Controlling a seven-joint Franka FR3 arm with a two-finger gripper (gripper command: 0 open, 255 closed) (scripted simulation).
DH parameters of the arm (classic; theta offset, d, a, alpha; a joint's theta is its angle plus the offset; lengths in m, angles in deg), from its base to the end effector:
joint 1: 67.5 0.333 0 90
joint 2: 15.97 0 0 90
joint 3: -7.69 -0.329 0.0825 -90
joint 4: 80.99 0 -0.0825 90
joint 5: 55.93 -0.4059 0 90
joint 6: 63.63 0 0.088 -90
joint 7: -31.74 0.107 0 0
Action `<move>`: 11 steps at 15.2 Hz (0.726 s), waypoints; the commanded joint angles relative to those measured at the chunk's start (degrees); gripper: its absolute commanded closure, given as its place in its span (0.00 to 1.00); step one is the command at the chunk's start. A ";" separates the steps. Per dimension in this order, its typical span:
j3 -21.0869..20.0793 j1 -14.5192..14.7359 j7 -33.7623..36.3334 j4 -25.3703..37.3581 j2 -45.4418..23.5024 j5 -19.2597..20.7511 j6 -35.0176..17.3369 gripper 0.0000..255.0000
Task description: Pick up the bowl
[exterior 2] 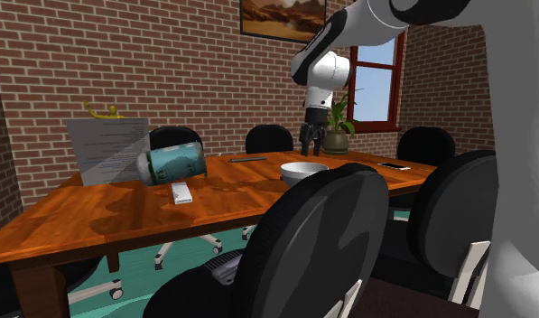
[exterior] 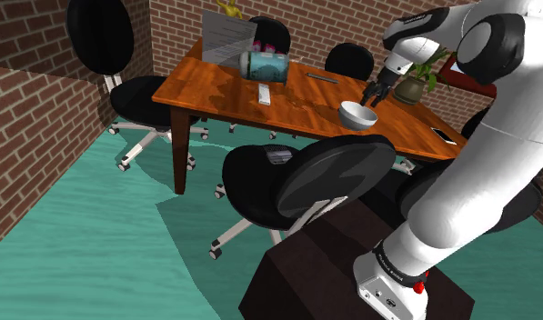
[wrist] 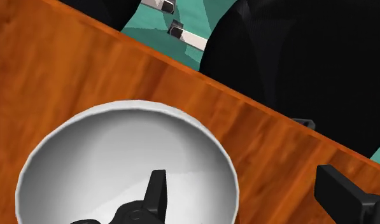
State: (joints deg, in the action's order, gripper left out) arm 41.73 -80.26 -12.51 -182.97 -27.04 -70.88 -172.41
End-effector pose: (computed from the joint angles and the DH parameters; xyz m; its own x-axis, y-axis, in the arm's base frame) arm 0.4568 -0.4303 0.4637 0.9894 -0.1306 0.0636 -0.1217 -0.9844 -0.1269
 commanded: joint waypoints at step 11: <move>-3.31 -19.27 -8.97 39.59 -31.60 -13.62 12.12 0.00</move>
State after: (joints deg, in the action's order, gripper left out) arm 38.99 -97.35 -21.19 -148.04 -55.43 -83.50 -161.79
